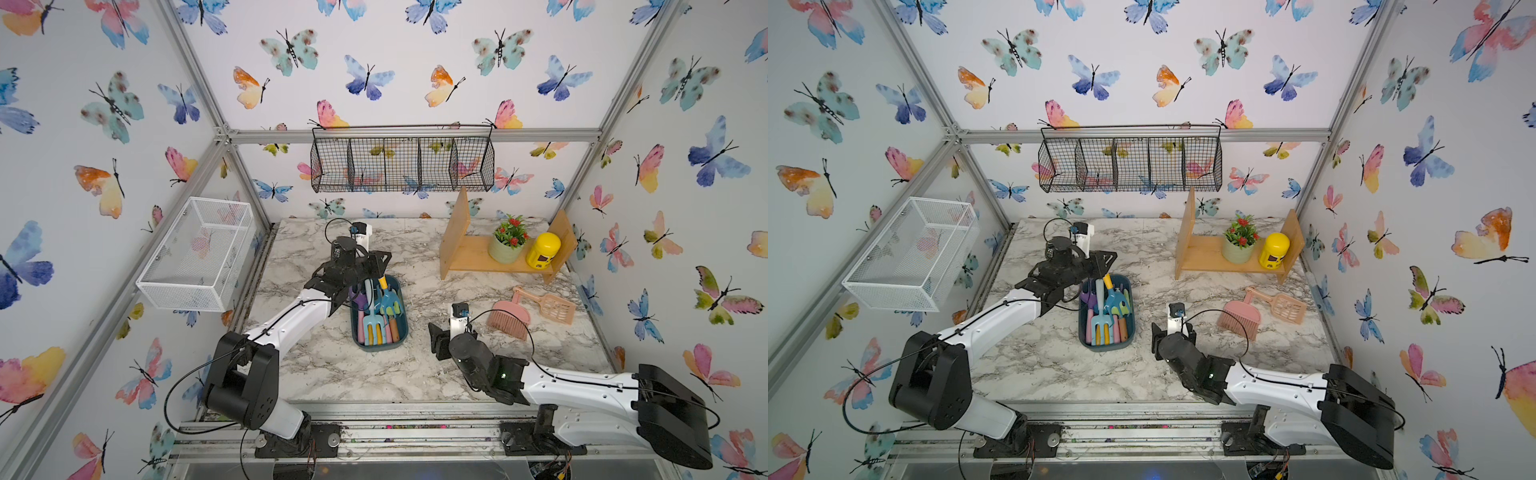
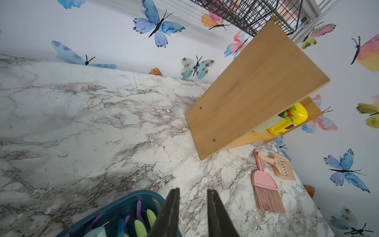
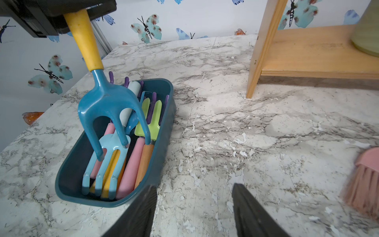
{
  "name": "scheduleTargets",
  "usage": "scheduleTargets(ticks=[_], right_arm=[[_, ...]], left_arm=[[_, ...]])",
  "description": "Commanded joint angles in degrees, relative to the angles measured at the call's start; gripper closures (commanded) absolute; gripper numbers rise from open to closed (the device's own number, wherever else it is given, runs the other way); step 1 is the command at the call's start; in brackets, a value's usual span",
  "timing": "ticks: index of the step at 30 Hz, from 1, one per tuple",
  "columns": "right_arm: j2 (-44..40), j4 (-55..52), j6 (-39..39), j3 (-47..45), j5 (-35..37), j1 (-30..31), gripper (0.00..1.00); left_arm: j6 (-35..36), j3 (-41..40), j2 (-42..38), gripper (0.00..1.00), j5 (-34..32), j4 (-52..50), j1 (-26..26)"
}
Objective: Put the rake into the storage box
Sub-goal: Place the rake in the storage box.
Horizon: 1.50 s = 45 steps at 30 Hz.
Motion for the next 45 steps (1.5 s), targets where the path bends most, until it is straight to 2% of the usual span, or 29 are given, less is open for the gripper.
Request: scheduleTargets(ticks=[1, 18, 25, 28, 31, 35, 41, 45], right_arm=[[0.7, 0.5, 0.1, 0.7, 0.2, -0.2, 0.36], [0.5, -0.1, 0.3, 0.9, 0.0, -0.3, 0.36], [0.6, -0.3, 0.2, 0.9, 0.6, -0.3, 0.36], [0.6, -0.3, 0.2, 0.9, 0.6, -0.2, 0.36], [0.9, -0.1, 0.2, 0.8, 0.6, -0.2, 0.36], [1.0, 0.0, 0.3, 0.8, 0.4, -0.2, 0.36], [0.3, -0.1, 0.3, 0.6, 1.1, -0.3, 0.36], [0.1, -0.1, 0.4, 0.4, 1.7, -0.2, 0.36]], left_arm=[[0.8, -0.7, -1.9, 1.0, 0.6, -2.2, 0.2], [-1.7, -4.0, 4.6, 0.99, 3.9, 0.4, -0.7], [-2.0, -3.2, 7.4, 0.71, 4.1, 0.3, -0.7], [-2.0, -3.1, 7.2, 0.47, 3.5, 0.0, -0.7], [-2.2, -3.2, 6.4, 0.32, 2.1, -0.2, -1.1], [-0.2, -1.1, 5.4, 0.29, -4.4, -3.8, -3.4], [2.0, 6.4, 6.3, 0.26, -25.3, -15.7, -8.4], [1.7, 7.8, 6.4, 0.24, -31.2, -18.9, -9.3]])
